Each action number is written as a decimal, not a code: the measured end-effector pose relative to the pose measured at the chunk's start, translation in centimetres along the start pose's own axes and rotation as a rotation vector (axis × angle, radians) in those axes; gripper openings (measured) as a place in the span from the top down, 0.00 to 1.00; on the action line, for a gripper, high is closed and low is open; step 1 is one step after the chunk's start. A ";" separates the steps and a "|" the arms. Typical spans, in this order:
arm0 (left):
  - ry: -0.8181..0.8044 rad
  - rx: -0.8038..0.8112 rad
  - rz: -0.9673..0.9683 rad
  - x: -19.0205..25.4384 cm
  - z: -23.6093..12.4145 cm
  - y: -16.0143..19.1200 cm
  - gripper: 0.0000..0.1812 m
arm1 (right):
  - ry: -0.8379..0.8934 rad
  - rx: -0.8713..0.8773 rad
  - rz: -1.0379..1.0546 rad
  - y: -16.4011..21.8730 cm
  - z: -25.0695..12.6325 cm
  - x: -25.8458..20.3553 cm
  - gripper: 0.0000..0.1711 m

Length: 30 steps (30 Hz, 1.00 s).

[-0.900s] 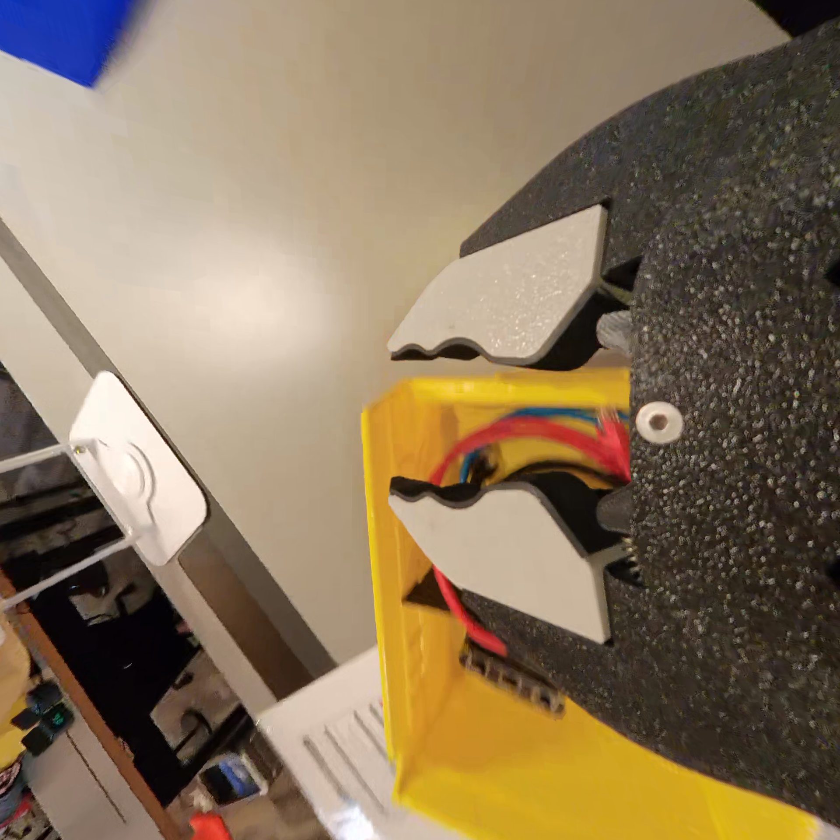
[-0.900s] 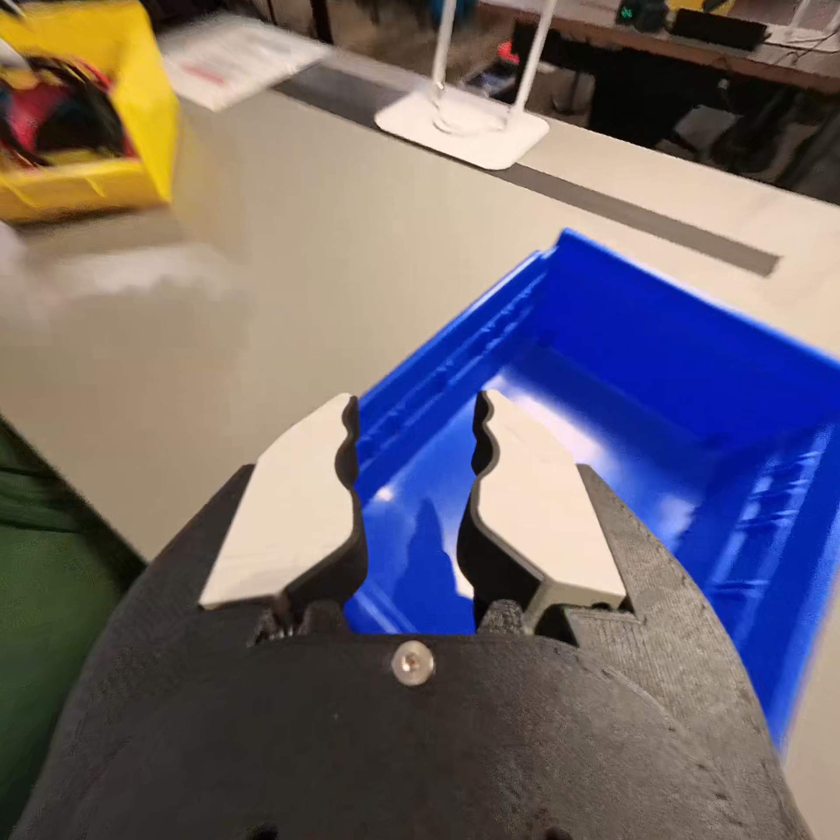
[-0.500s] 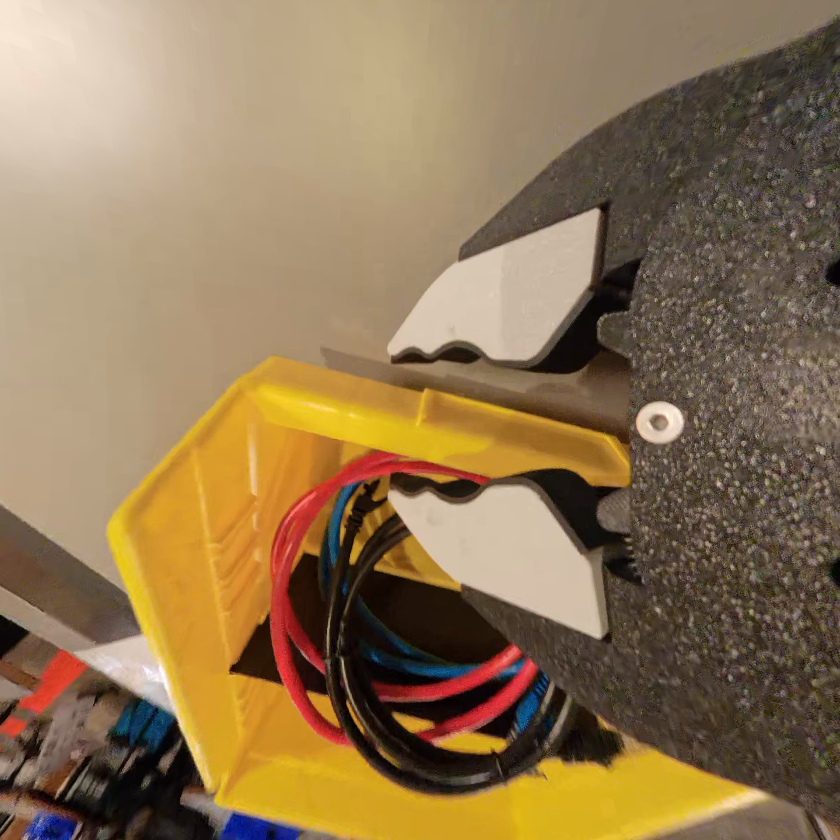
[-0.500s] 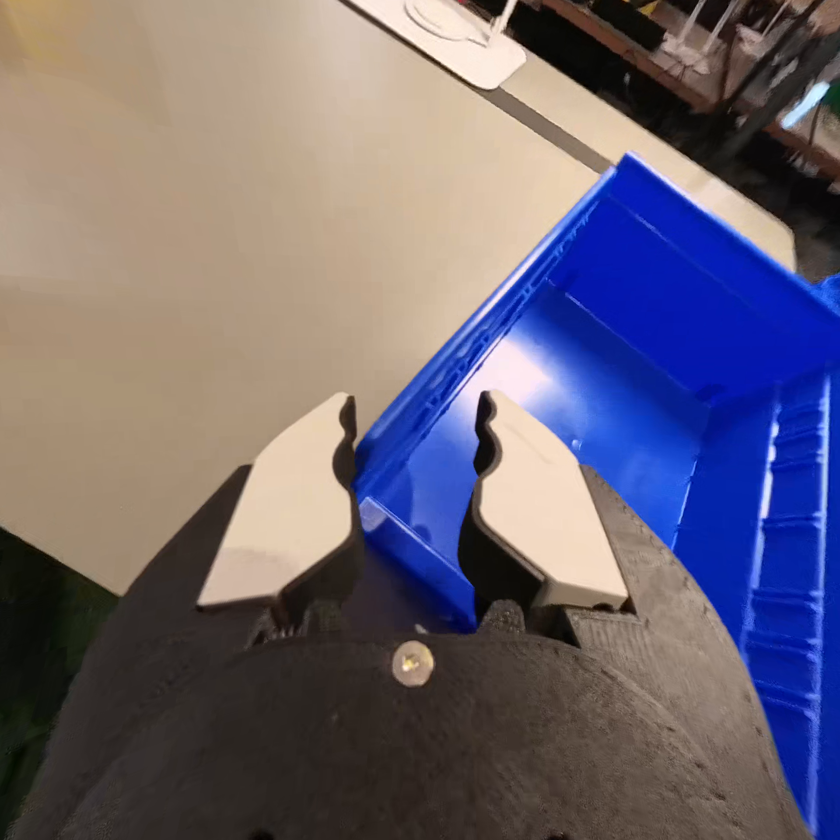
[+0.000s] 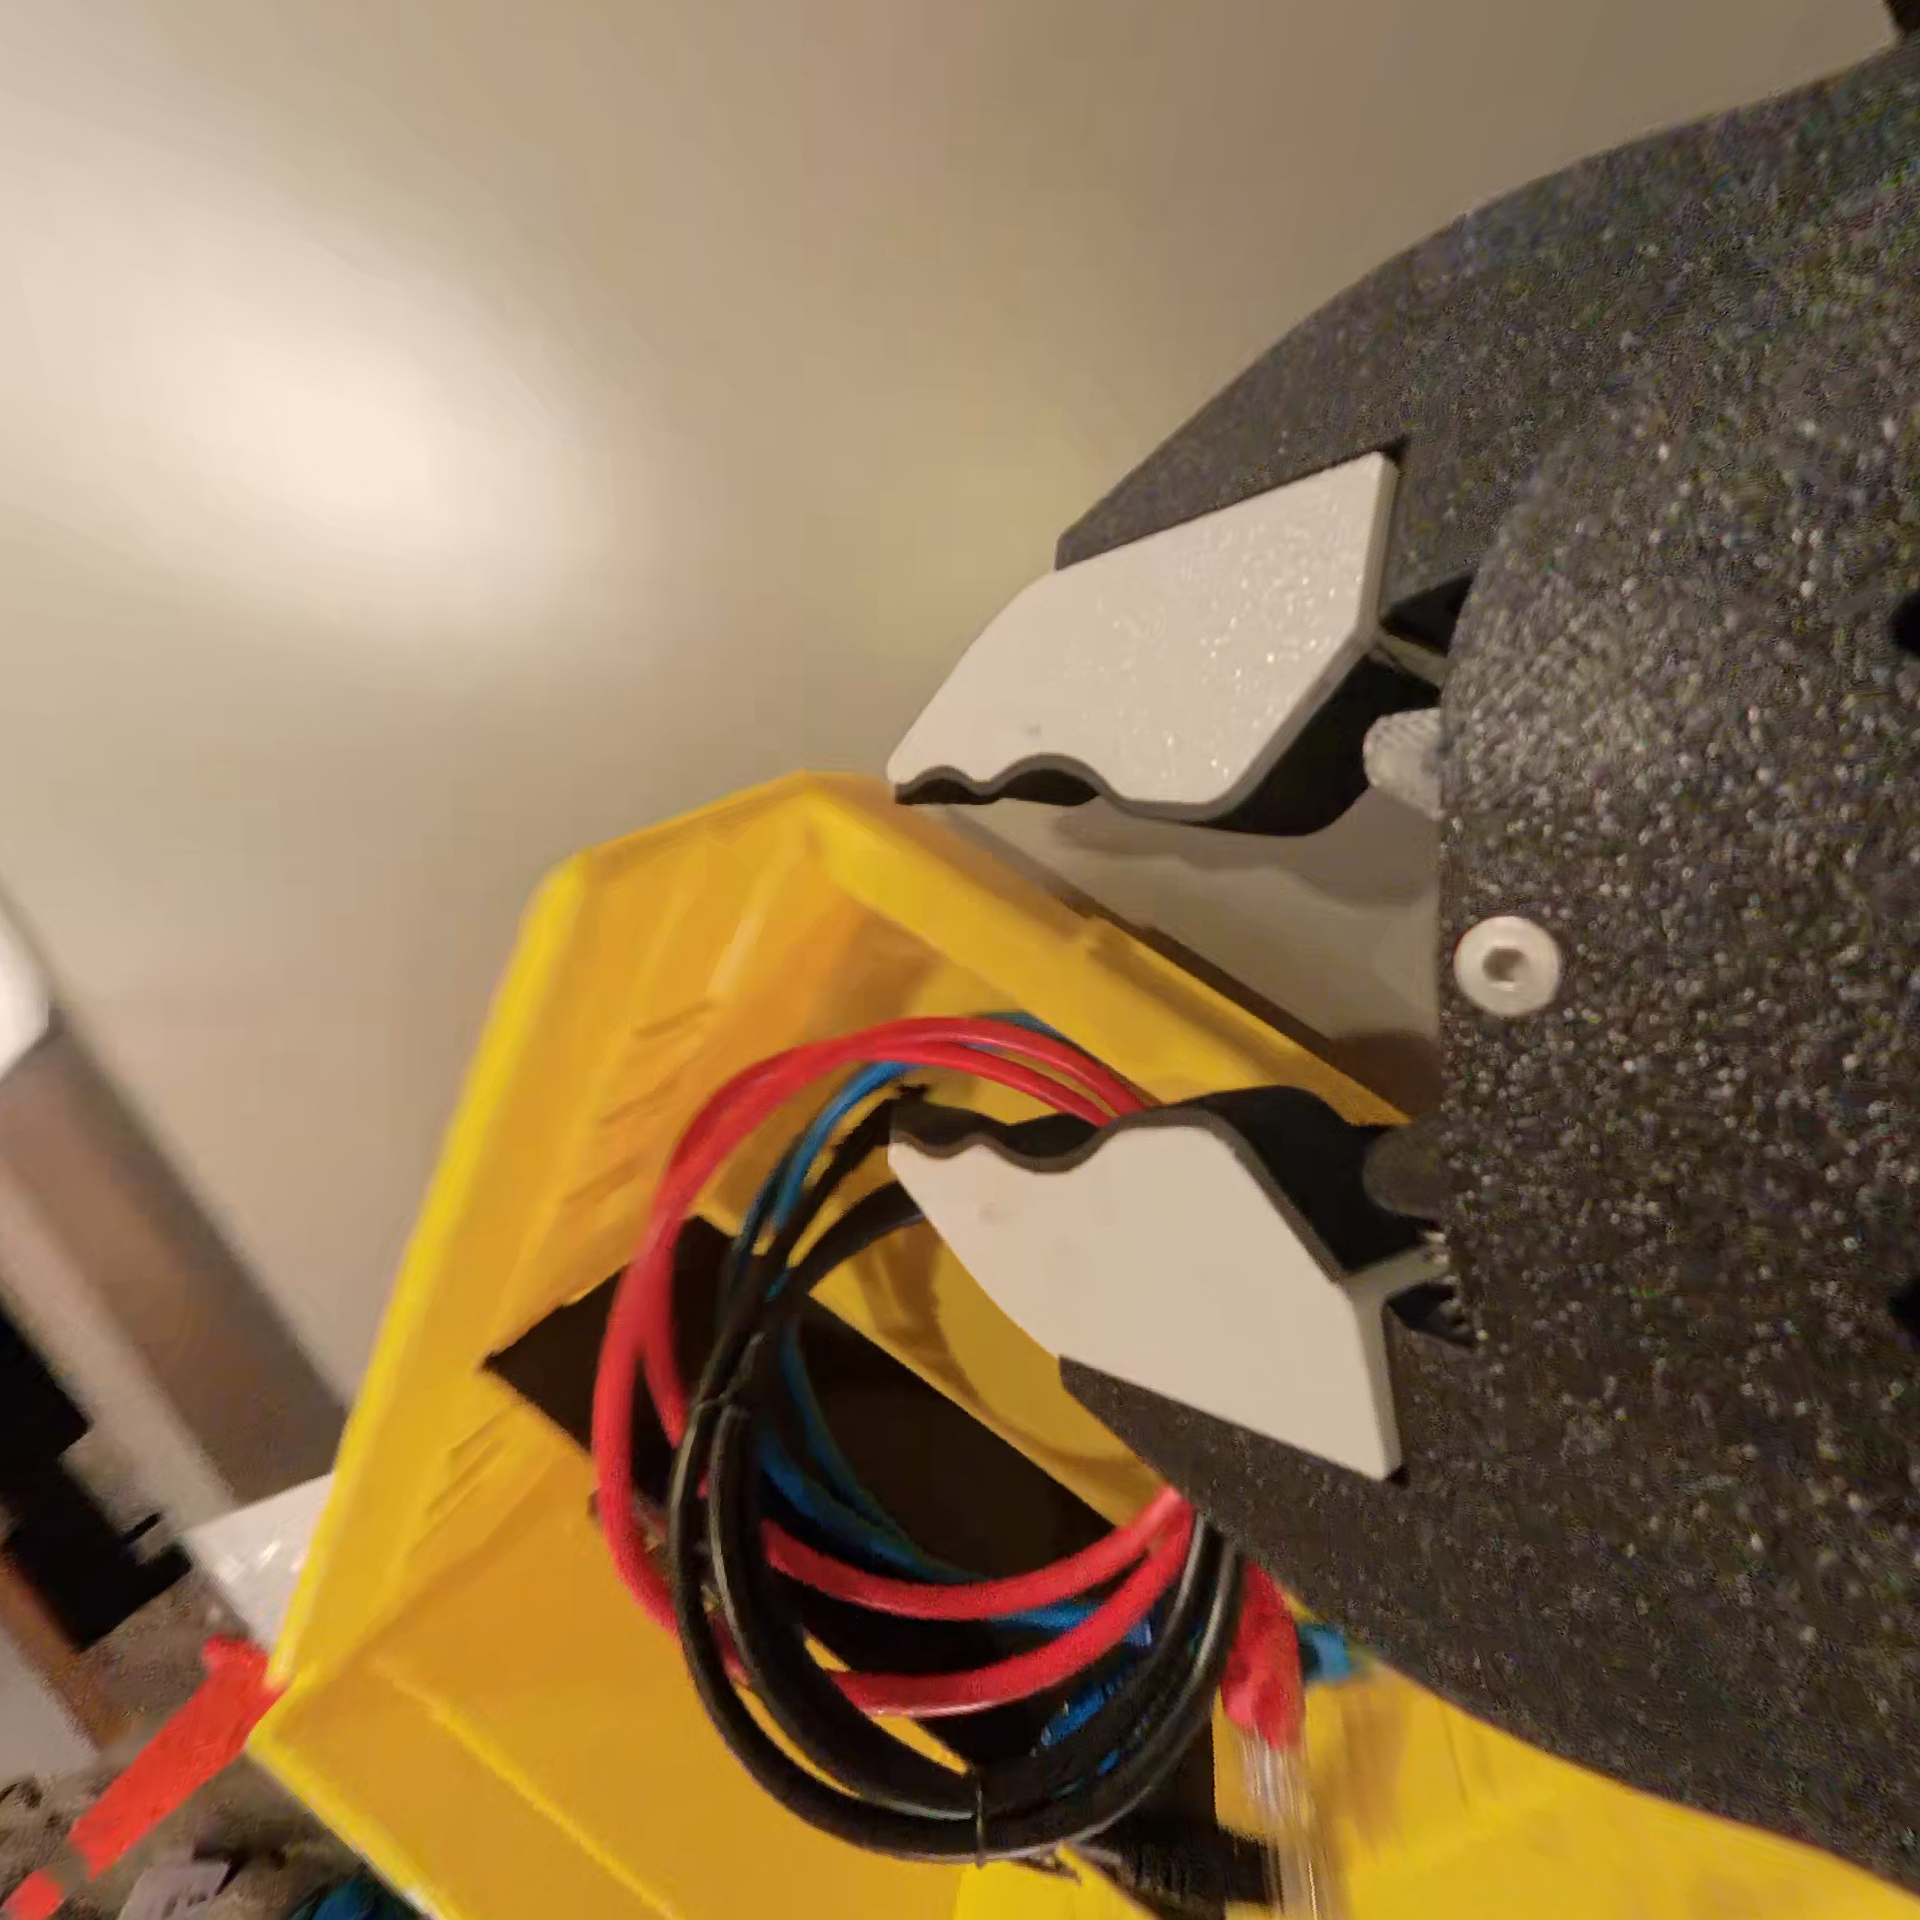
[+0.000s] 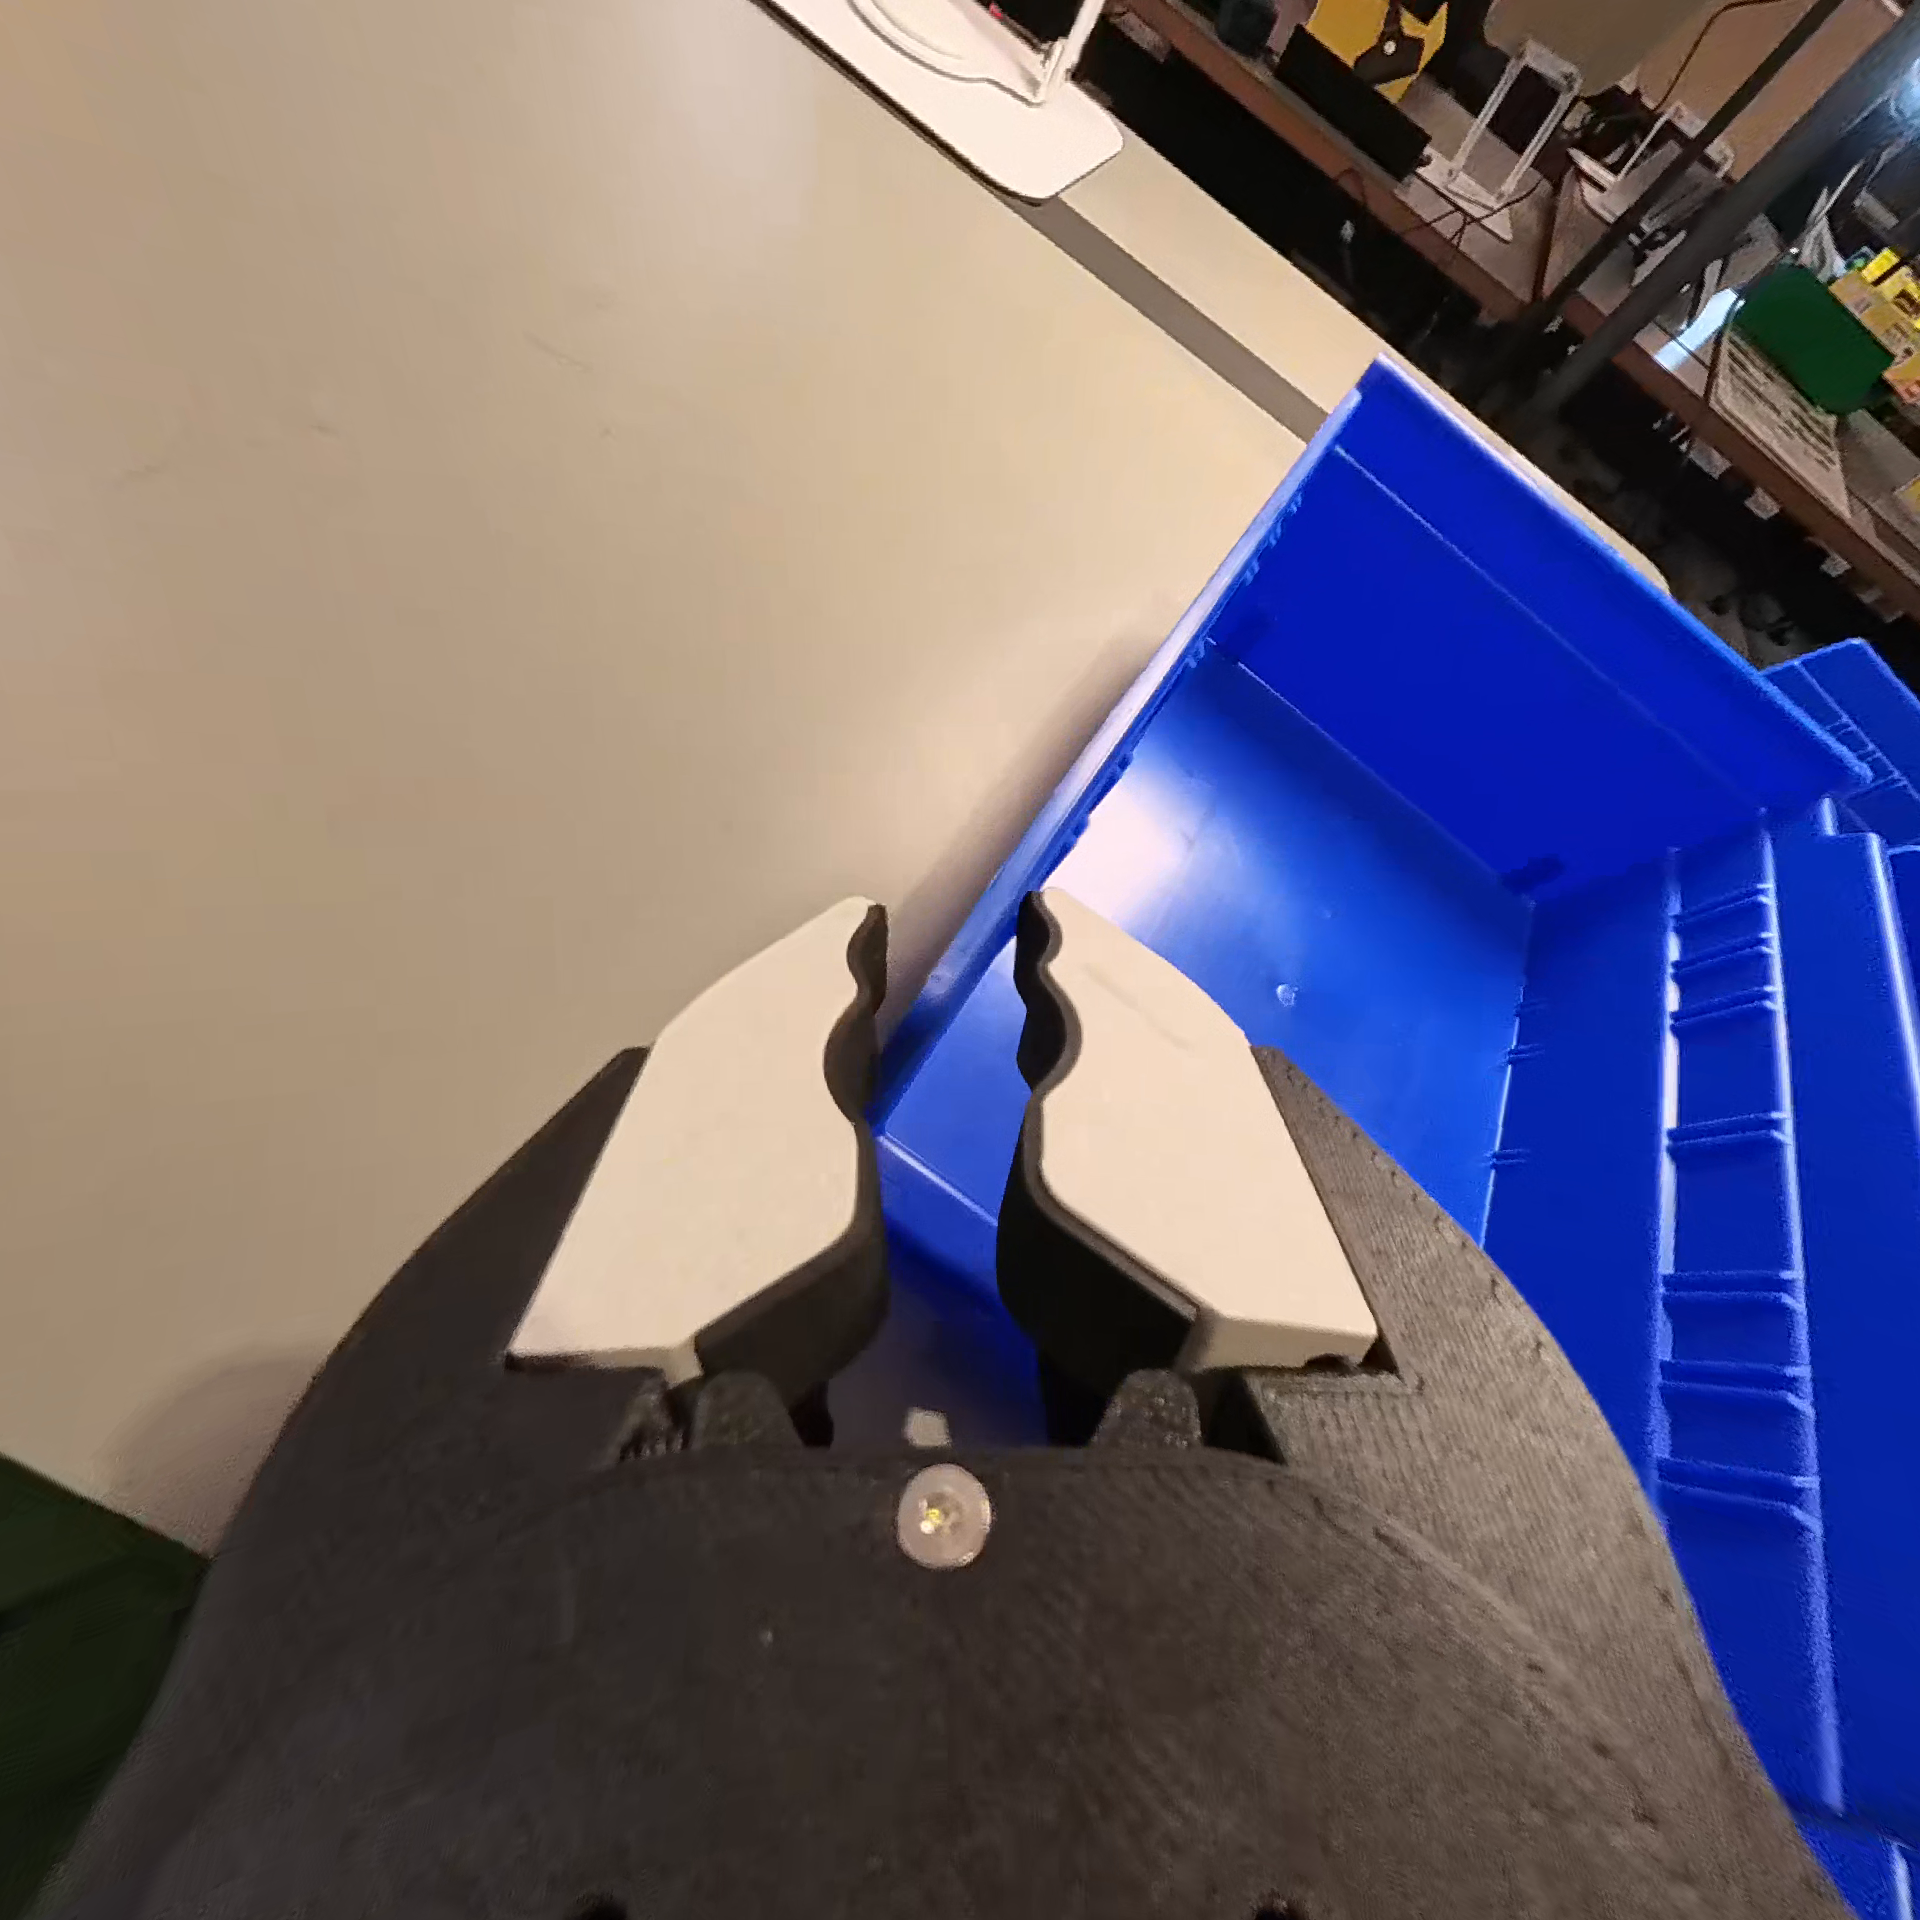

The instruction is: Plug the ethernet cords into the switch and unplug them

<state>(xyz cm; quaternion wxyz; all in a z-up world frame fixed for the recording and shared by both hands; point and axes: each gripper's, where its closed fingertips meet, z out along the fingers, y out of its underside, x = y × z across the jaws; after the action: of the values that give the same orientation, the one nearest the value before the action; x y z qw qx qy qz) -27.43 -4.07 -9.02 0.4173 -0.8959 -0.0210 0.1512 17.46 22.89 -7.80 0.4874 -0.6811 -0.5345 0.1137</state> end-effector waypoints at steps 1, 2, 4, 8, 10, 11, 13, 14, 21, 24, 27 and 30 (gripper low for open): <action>-0.002 0.065 -0.079 0.1 -0.1 -1.2 0.68 | 0.010 0.002 0.003 0.0 0.2 0.0 0.85; -0.018 0.112 -0.144 0.0 0.0 -2.2 0.68 | 0.023 0.006 0.002 0.0 0.3 0.0 0.85; -0.081 0.145 -0.230 -0.4 1.1 -3.3 0.67 | 0.048 0.005 -0.004 0.0 0.6 0.1 0.85; -0.206 0.126 -0.249 -0.7 3.8 -4.6 0.66 | 0.074 0.001 0.005 -0.1 0.9 0.3 0.85; -0.250 0.107 -0.216 -0.5 4.6 -5.0 0.73 | 0.087 0.004 0.005 -0.1 1.0 0.4 0.85; -0.285 0.094 -0.190 -0.7 4.8 -5.0 0.77 | 0.094 0.009 0.008 -0.1 0.9 0.5 0.85; -0.336 0.084 -0.153 -1.1 4.7 -4.8 0.81 | 0.103 0.021 0.019 0.0 0.8 0.8 0.86; -0.339 0.089 -0.161 -1.2 4.4 -4.5 0.82 | 0.108 0.026 0.024 0.2 0.7 1.0 0.87; -0.496 0.058 -0.200 -5.2 -0.3 0.2 0.96 | 0.173 -0.001 0.025 1.9 0.3 3.7 0.91; -0.473 0.082 -0.237 -5.8 -1.0 0.9 0.95 | 0.173 -0.028 0.045 2.4 1.4 4.2 0.90; -0.471 0.084 -0.241 -6.3 -1.0 1.1 0.96 | 0.196 -0.033 0.081 2.3 2.5 5.1 0.92; -0.484 0.085 -0.223 -6.7 -1.0 1.2 0.96 | 0.218 -0.035 0.094 2.2 3.3 6.2 0.95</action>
<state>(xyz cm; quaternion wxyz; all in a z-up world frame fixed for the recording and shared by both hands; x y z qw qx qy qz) -33.70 -6.68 -7.66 0.4515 -0.8075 -0.2121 0.3148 19.05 30.00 -8.90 0.5250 -0.7220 -0.4476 0.0524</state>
